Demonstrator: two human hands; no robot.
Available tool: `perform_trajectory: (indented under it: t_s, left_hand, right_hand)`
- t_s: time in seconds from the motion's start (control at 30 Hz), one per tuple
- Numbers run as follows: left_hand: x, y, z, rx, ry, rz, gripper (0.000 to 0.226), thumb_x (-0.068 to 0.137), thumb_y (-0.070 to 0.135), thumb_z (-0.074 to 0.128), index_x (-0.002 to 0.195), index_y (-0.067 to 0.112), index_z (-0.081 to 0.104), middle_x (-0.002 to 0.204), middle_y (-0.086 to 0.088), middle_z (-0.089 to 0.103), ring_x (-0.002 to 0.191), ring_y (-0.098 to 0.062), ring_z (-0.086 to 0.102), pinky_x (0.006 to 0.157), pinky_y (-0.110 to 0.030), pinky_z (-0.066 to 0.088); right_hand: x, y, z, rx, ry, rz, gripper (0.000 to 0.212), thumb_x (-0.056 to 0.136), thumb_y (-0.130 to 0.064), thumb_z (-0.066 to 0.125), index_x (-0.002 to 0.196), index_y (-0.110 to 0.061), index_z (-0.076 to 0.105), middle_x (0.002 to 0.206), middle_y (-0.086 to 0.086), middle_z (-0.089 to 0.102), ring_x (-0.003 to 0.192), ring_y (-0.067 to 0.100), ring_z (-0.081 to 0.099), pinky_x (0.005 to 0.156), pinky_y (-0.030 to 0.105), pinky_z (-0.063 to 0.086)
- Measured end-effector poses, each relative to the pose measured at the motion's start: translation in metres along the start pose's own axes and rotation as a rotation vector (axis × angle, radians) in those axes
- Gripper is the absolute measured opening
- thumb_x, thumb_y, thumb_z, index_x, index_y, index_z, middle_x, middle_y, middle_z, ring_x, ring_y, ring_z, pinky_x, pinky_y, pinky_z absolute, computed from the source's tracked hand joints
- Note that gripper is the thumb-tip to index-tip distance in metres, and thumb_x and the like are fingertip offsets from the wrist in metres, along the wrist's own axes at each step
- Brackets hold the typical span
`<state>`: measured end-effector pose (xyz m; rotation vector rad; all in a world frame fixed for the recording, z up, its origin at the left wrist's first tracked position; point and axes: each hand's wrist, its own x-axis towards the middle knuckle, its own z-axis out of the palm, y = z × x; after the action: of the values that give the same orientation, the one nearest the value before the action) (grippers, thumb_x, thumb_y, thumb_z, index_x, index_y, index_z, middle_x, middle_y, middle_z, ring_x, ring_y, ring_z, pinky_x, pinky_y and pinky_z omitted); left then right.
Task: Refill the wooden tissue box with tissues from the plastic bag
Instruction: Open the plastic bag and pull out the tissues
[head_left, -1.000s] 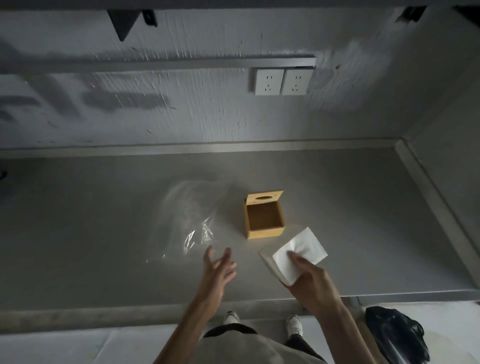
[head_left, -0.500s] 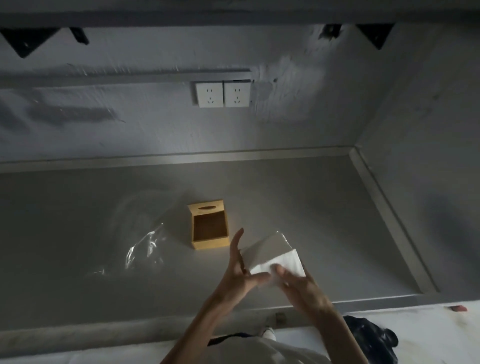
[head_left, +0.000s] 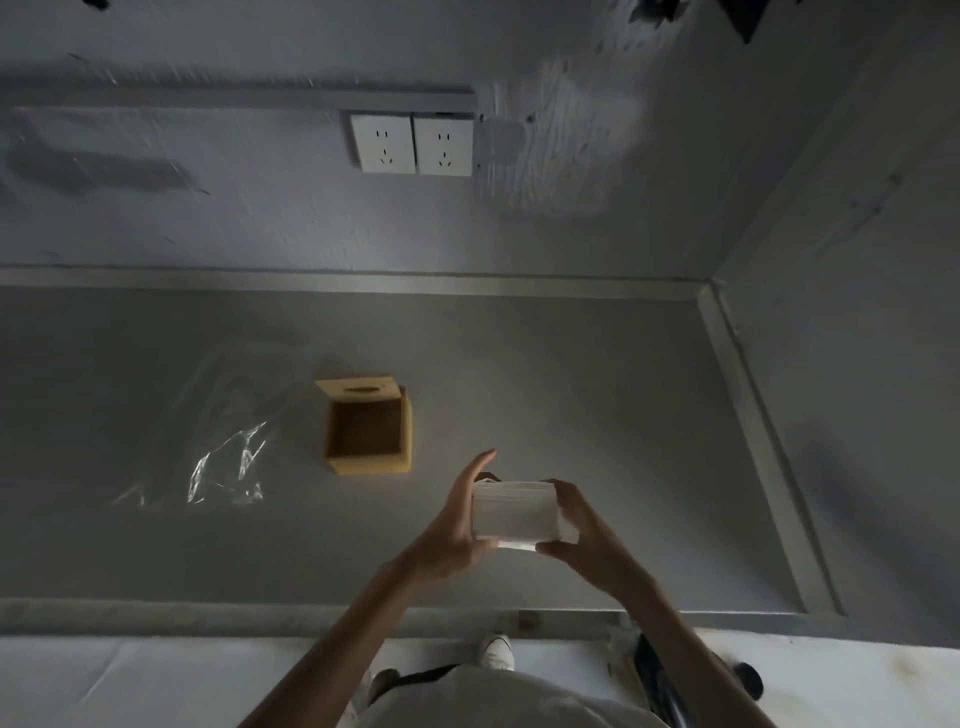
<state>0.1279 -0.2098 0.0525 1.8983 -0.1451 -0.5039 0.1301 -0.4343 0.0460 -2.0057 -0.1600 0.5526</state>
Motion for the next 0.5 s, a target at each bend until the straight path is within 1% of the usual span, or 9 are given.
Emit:
perform_trajectory:
  t_s: [0.07,0.1,0.13,0.2,0.27,0.3,0.37,0.43,0.5]
  left_hand:
    - [0.005,-0.019,0.013,0.087,0.063,-0.014,0.096,0.076,0.018,0.069,0.148,0.036,0.008,0.132,-0.007,0.040,0.119,-0.019,0.046,0.103,-0.031,0.046]
    - [0.005,-0.029,0.020,0.118,0.074,-0.032,0.093,0.077,0.013,0.067,0.146,0.034,0.009,0.135,-0.009,0.038,0.121,-0.021,0.044,0.104,-0.032,0.045]
    - [0.005,-0.038,0.027,0.141,0.069,-0.052,0.090,0.079,0.008,0.064,0.146,0.032,0.010,0.138,-0.011,0.037,0.124,-0.023,0.043,0.104,-0.031,0.044]
    - [0.004,-0.056,0.038,0.161,0.060,-0.095,0.083,0.079,0.001,0.059,0.146,0.023,0.014,0.144,-0.014,0.032,0.130,-0.025,0.039,0.103,-0.027,0.038]
    - [0.005,-0.064,0.043,0.142,0.078,-0.108,0.077,0.078,0.008,0.058,0.145,0.017,0.019,0.145,-0.012,0.030,0.134,-0.025,0.036,0.106,-0.027,0.034]
    - [0.006,-0.065,0.043,0.132,0.089,-0.098,0.075,0.080,0.016,0.059,0.145,0.016,0.021,0.145,-0.009,0.029,0.135,-0.023,0.034,0.108,-0.027,0.032]
    - [0.009,-0.066,0.044,0.126,0.091,-0.075,0.076,0.085,0.026,0.064,0.146,0.016,0.020,0.147,-0.003,0.024,0.136,-0.016,0.029,0.110,-0.027,0.029]
    - [0.010,-0.066,0.045,0.114,0.074,-0.075,0.082,0.081,0.009,0.064,0.146,0.022,0.016,0.147,-0.002,0.024,0.134,-0.017,0.032,0.109,-0.028,0.034]
    - [0.011,-0.065,0.046,0.112,0.073,-0.076,0.085,0.078,0.002,0.061,0.146,0.022,0.015,0.144,-0.005,0.027,0.128,-0.020,0.038,0.107,-0.034,0.042]
  right_hand:
    - [0.005,0.018,0.014,-0.113,0.082,-0.028,0.071,0.074,-0.010,0.081,0.135,-0.014,0.044,0.131,0.004,0.058,0.118,0.014,0.056,0.090,0.004,0.043]
    - [0.007,0.026,0.022,-0.138,0.104,-0.023,0.070,0.074,-0.008,0.080,0.134,-0.013,0.045,0.130,0.007,0.060,0.115,0.018,0.058,0.086,0.004,0.042]
    - [0.009,0.032,0.031,-0.151,0.113,-0.004,0.069,0.075,-0.004,0.077,0.136,-0.012,0.044,0.129,0.010,0.060,0.114,0.023,0.059,0.085,0.010,0.043]
    - [0.012,0.043,0.044,-0.123,0.117,0.043,0.071,0.078,0.004,0.070,0.140,-0.009,0.039,0.131,0.016,0.058,0.118,0.031,0.058,0.088,0.021,0.047]
    - [0.013,0.049,0.049,-0.060,0.126,0.058,0.076,0.079,0.011,0.066,0.146,-0.003,0.031,0.138,0.019,0.051,0.126,0.033,0.053,0.098,0.035,0.050]
    - [0.012,0.050,0.049,-0.039,0.127,0.056,0.080,0.079,0.013,0.064,0.149,-0.001,0.026,0.144,0.019,0.045,0.131,0.032,0.048,0.104,0.040,0.047]
    - [0.012,0.052,0.050,-0.024,0.129,0.055,0.088,0.080,0.014,0.063,0.152,0.001,0.015,0.150,0.015,0.035,0.136,0.028,0.040,0.110,0.034,0.041]
    - [0.011,0.051,0.054,-0.039,0.142,0.061,0.090,0.080,0.014,0.064,0.151,0.004,0.009,0.146,0.018,0.036,0.132,0.031,0.042,0.103,0.025,0.042]
    - [0.010,0.048,0.059,-0.041,0.174,0.069,0.091,0.080,0.015,0.065,0.149,0.008,0.007,0.141,0.027,0.041,0.126,0.037,0.047,0.101,0.033,0.046]
